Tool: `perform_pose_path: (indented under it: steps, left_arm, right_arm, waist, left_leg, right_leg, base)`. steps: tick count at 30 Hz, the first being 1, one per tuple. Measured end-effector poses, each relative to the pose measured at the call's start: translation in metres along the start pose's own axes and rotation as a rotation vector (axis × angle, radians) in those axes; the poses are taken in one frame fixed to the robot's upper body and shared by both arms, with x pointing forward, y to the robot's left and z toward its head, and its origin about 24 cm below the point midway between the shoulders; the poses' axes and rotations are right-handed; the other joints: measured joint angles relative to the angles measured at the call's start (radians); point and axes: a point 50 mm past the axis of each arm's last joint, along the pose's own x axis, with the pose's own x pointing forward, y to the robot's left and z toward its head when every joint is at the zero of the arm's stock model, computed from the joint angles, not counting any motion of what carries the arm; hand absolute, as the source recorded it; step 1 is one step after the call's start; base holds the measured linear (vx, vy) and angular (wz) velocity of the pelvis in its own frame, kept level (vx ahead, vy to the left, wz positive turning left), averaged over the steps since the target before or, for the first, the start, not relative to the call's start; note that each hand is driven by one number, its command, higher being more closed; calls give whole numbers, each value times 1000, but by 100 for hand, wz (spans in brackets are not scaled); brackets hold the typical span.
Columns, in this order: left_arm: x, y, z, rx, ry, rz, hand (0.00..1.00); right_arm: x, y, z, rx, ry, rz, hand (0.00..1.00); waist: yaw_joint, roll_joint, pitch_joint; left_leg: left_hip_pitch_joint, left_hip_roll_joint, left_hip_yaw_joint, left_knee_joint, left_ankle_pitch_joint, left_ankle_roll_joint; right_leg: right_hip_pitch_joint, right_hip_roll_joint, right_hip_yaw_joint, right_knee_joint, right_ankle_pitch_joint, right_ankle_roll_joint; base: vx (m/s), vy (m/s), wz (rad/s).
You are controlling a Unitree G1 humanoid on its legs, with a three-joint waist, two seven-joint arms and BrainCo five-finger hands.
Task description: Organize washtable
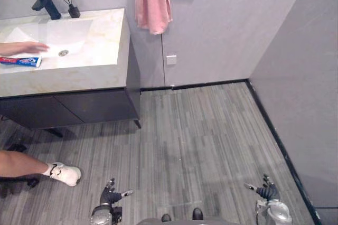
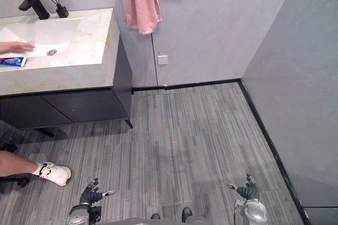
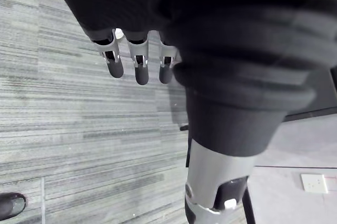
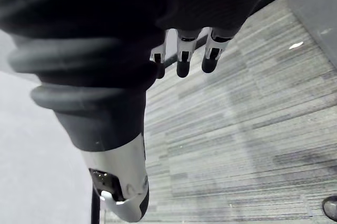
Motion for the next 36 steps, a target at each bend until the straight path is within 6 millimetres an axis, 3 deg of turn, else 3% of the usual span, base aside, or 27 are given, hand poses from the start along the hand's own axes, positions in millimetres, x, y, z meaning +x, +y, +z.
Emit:
perform_pose_path:
  steps: [13,19,21,24,26,27,29,30,31,32,34,35,36]
  left_arm:
    - [-2,-1,12,-10,-69,0,0]
    - [-8,-8,16,-43,-102,6,0]
    - [-11,-8,17,-53,-120,8,0]
    - [-12,-7,21,-79,-136,13,0]
    - [-10,-8,27,-85,-154,10,0]
    - [-10,-5,30,-81,-172,19,0]
    - [-10,-4,31,-86,-171,35,0]
    - [-9,-5,34,-99,-177,33,0]
    - [-8,-6,35,-102,-180,31,0]
    - [-6,-10,41,-119,-196,20,0]
    - [-4,-11,48,-126,-217,18,0]
    - [-4,-10,48,-122,-218,18,0]
    - [-3,-17,49,-143,-216,7,0]
  right_arm:
    - [-1,11,15,-16,-69,99,0]
    - [0,17,24,-11,-107,119,0]
    - [0,18,30,-5,-130,117,0]
    - [0,19,33,1,-145,107,0]
    - [-2,19,31,5,-142,104,0]
    - [-5,23,32,17,-154,111,0]
    - [-6,25,40,25,-188,113,0]
    - [-2,23,51,18,-222,108,0]
    - [-2,22,52,15,-227,106,0]
    - [0,17,58,3,-247,91,0]
    - [-1,13,63,-8,-272,79,0]
    - [-4,11,61,-15,-274,75,0]
    - [-2,8,63,-24,-275,67,0]
  waist:
    - [-1,3,13]
    - [10,9,20]
    - [30,15,20]
    - [26,7,26]
    - [21,10,41]
    - [4,2,55]
    - [1,4,63]
    - [0,1,69]
    - [0,7,72]
    - [-4,39,87]
    - [-24,34,85]
    - [-33,16,77]
    - [-35,54,80]
  left_leg:
    - [-22,0,-21,0,-3,3]
    - [-87,10,1,45,-66,11]
    - [-140,16,31,115,-118,16]
    - [-160,-2,41,181,-175,34]
    - [-131,-15,20,209,-208,59]
    - [-104,-19,6,227,-225,72]
    - [-49,-17,-3,219,-251,72]
    - [-5,0,-10,204,-253,71]
    - [3,5,-12,203,-253,70]
    - [32,37,-32,186,-258,60]
    - [64,62,-65,178,-269,20]
    - [89,63,-81,199,-292,-19]
    - [79,97,-95,268,-295,-50]
  right_leg:
    - [-15,-1,-23,-1,-6,0]
    - [-79,8,-2,22,-33,5]
    - [-155,11,27,124,-87,10]
    - [-249,-14,33,343,-188,37]
    - [-344,-35,20,614,-213,60]
    - [-395,-44,7,752,-235,50]
    - [-437,-53,-21,786,-276,30]
    - [-470,-46,-53,721,-286,28]
    - [-477,-40,-59,703,-285,28]
    - [-508,-10,-80,618,-269,17]
    - [-537,30,-77,450,-146,5]
    - [-536,34,-73,377,31,-49]
    - [-527,52,-106,420,19,-76]
  base:
    - [-26,-30,5]
    - [-40,-9,-12]
    - [10,41,-42]
    - [97,74,-14]
    - [166,52,21]
    - [385,34,40]
    - [446,15,15]
    - [347,0,-3]
    - [460,-21,17]
    - [496,-44,44]
    - [559,-77,60]
    - [649,-109,39]
    - [646,-116,29]
